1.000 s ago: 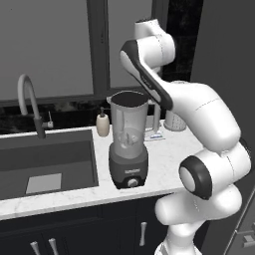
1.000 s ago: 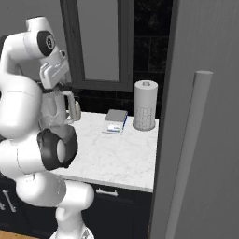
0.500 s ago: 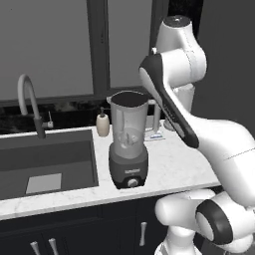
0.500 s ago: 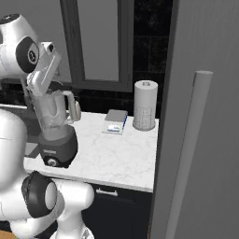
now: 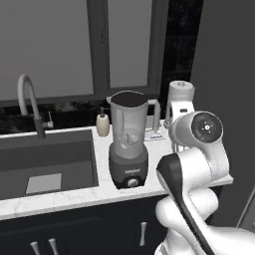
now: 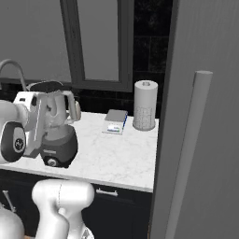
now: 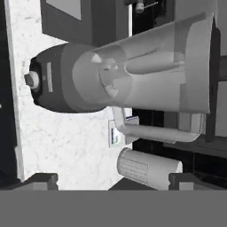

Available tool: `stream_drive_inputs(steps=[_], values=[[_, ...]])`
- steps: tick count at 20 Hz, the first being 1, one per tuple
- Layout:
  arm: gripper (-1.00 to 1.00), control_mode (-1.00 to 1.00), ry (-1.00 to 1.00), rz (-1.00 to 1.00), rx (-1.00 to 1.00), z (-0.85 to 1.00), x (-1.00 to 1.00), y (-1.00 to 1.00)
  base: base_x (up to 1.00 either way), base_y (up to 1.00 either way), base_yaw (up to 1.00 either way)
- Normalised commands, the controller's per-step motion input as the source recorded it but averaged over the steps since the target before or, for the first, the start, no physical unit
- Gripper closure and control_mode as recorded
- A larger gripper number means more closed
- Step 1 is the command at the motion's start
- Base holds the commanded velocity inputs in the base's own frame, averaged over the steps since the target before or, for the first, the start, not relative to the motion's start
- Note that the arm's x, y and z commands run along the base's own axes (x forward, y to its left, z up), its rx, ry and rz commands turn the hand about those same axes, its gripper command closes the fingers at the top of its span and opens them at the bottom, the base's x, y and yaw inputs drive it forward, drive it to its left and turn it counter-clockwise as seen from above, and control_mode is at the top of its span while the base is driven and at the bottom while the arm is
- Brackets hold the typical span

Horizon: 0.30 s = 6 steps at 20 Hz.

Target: Close the lid blender by securely placing the lid on top.

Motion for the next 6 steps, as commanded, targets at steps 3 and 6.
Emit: stream_drive_inputs(steps=[3, 6], values=[[-1.0, -1.0, -0.65, 0.0, 0.09, -0.18, -1.0, -0.15, 0.0, 0.0, 0.0], [-1.0, -1.0, -0.84, 0.0, 0.22, 0.61, -1.0, -0.02, 0.0, 0.0, 0.0]])
